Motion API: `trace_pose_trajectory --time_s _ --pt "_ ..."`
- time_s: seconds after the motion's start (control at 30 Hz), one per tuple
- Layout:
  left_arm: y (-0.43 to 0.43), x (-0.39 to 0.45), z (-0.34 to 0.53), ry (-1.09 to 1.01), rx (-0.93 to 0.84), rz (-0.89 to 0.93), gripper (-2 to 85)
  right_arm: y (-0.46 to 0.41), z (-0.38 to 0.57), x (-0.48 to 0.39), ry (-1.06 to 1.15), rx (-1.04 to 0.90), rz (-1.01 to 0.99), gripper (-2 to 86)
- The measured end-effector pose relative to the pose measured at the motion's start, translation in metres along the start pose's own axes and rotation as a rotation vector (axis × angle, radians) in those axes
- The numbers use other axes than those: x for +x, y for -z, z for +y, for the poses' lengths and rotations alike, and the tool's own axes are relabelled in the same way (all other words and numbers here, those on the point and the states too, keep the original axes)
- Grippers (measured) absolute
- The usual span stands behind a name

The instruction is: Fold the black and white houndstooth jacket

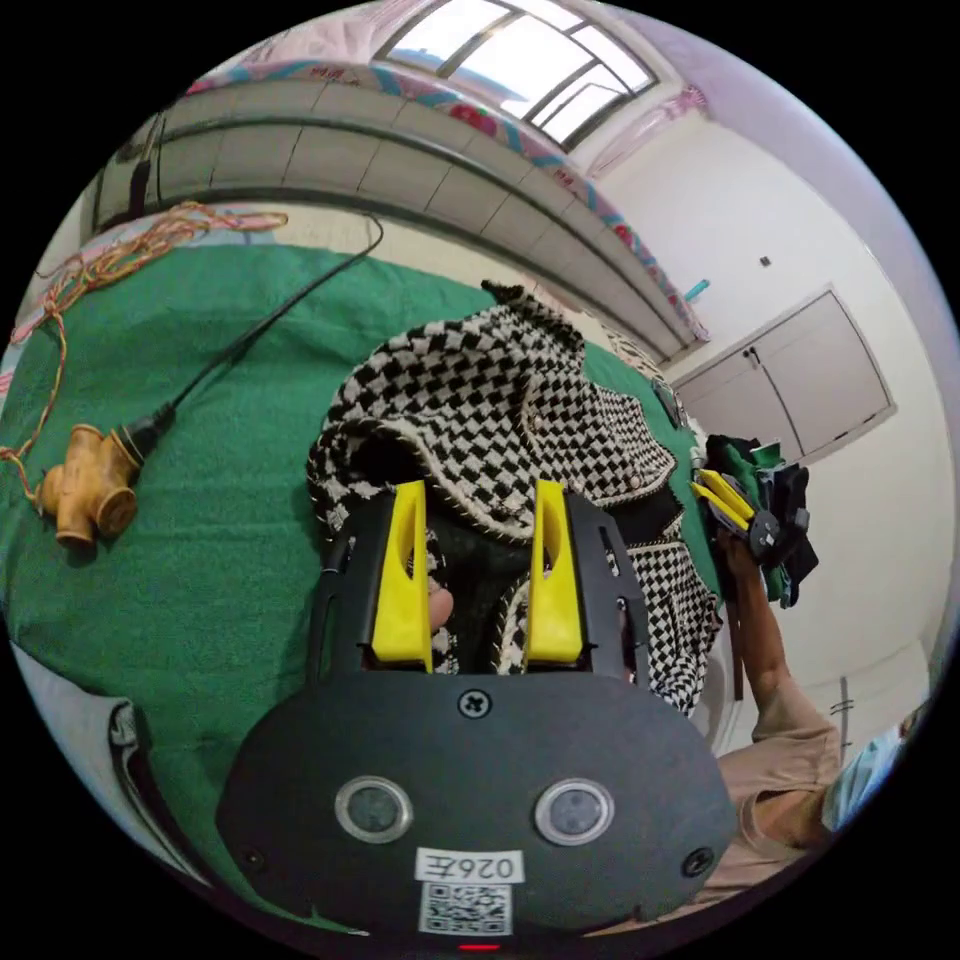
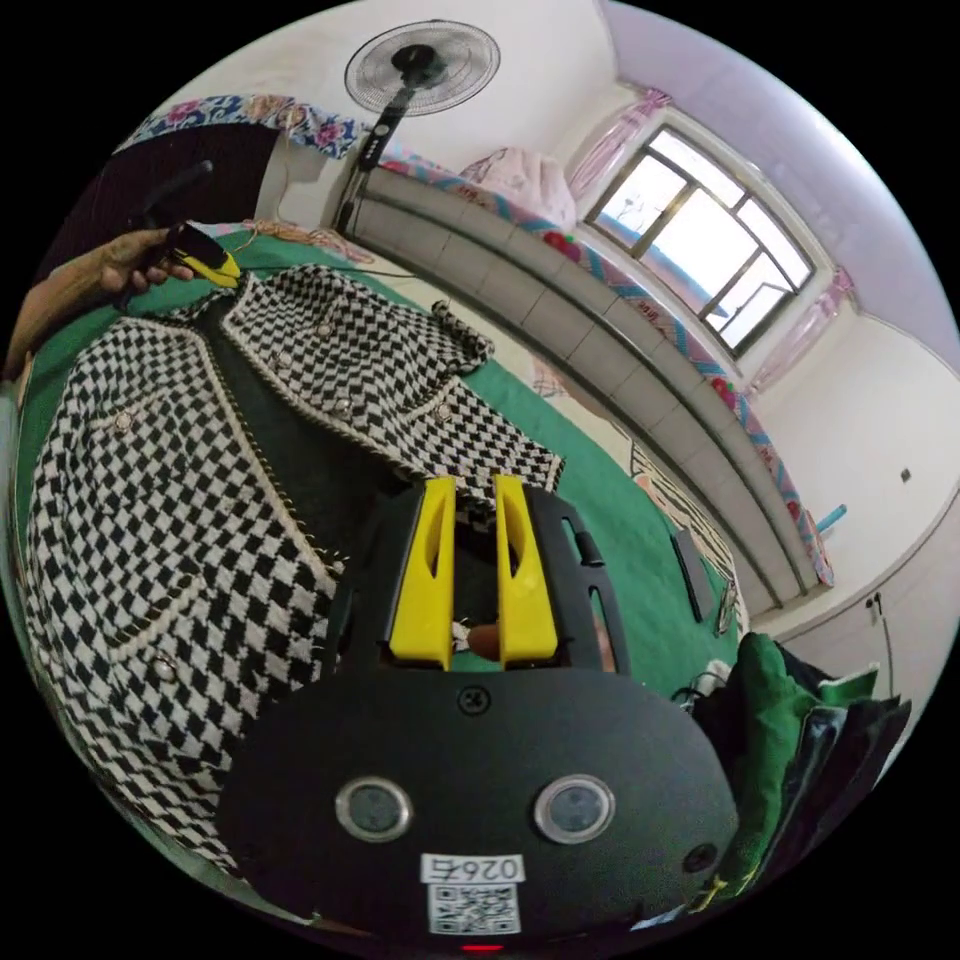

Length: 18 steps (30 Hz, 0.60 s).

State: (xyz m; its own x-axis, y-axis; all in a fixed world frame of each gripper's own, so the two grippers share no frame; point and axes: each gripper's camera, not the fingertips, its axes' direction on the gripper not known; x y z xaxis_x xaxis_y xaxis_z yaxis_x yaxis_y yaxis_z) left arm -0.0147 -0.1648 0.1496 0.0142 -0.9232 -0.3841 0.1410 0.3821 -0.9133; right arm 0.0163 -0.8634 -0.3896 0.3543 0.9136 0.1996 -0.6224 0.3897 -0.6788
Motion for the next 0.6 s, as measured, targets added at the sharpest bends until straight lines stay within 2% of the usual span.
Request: trace_pose_trajectory --time_s 0.1,0.27,0.37,0.53,0.6 --pt "-0.021 -0.01 -0.021 0.051 -0.09 0.0 13.6 -0.032 -0.016 -0.003 0.084 -0.067 -0.057 8.8" --pt "-0.044 -0.013 -0.04 0.093 -0.232 -0.004 13.8 -0.072 -0.038 -0.018 0.242 -0.141 -0.054 9.5" --pt "-0.054 -0.013 -0.054 0.103 -0.248 -0.01 13.8 -0.1 -0.046 -0.029 0.322 -0.211 -0.023 9.2" --pt "-0.066 -0.016 -0.086 0.105 -0.281 -0.031 6.3 -0.136 -0.056 -0.024 0.275 -0.273 -0.004 2.9" --pt "-0.059 -0.016 -0.091 0.107 -0.238 -0.042 3.2 -0.148 -0.06 -0.01 0.21 -0.302 -0.046 -0.5"
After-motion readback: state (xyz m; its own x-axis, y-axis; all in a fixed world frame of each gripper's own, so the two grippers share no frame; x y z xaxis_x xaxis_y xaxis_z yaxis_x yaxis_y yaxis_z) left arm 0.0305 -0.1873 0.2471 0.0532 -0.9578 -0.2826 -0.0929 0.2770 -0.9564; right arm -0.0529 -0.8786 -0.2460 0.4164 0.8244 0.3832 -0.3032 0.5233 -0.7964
